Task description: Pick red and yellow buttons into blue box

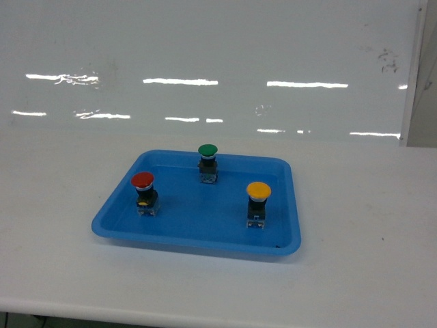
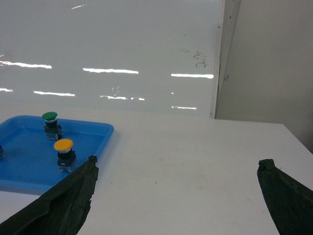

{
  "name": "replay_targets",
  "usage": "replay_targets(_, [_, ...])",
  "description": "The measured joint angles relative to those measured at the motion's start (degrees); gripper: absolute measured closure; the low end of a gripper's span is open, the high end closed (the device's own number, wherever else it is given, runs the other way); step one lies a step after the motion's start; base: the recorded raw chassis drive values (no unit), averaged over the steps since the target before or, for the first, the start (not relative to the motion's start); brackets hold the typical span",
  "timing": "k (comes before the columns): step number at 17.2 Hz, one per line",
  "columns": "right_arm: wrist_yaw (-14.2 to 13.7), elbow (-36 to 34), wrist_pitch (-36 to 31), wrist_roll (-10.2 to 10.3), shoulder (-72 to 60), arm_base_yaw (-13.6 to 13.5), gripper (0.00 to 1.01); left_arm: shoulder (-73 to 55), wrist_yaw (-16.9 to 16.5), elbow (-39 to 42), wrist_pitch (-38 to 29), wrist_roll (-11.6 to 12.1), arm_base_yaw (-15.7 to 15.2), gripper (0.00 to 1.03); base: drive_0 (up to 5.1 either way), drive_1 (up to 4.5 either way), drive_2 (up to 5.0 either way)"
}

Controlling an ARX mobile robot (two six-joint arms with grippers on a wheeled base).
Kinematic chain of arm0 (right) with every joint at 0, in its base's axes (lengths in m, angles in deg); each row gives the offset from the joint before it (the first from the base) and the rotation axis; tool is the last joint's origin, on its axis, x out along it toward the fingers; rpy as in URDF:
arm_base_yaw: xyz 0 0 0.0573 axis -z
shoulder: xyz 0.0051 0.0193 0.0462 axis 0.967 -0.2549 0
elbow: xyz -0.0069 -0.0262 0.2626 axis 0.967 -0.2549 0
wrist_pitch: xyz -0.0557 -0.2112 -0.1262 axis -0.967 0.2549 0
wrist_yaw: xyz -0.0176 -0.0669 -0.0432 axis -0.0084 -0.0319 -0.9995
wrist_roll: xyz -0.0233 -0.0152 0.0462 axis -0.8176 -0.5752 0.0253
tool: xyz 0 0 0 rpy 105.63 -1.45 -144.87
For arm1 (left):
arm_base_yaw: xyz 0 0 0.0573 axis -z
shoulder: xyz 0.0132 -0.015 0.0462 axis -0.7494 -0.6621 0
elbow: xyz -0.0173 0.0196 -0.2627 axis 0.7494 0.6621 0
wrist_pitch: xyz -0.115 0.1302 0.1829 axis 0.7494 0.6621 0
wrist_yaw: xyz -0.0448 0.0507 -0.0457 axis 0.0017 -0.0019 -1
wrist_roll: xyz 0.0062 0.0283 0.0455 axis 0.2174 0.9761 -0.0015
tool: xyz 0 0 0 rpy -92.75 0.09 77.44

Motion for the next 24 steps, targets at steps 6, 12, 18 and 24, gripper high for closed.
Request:
replay_targets(6, [0.00, 0.00, 0.00, 0.00, 0.00, 0.00, 0.03, 0.00, 0.00, 0.00, -0.02, 0.00, 0.00, 0.05, 0.0, 0.00, 0.0])
replay_targets(12, [10.32, 2.47, -16.72, 0.76, -17.16, 8.92, 0.03, -23.28, 1.49, -0.85, -25.40, 1.92, 1.46, 0.05, 0.0, 0.00, 0.0])
replay_targets(18, [17.40, 13.84, -33.77, 1.68, -44.87, 8.87, 0.03, -55.41, 1.16, -13.27, -46.64, 6.78, 2.05, 0.05, 0.0, 0.00, 0.0])
replay_targets(24, [15.32, 24.30, -35.56, 1.73, -61.24, 0.57, 0.03, -73.92, 1.75, -27.19, -49.90, 12.57, 1.44, 0.05, 0.0, 0.00, 0.0])
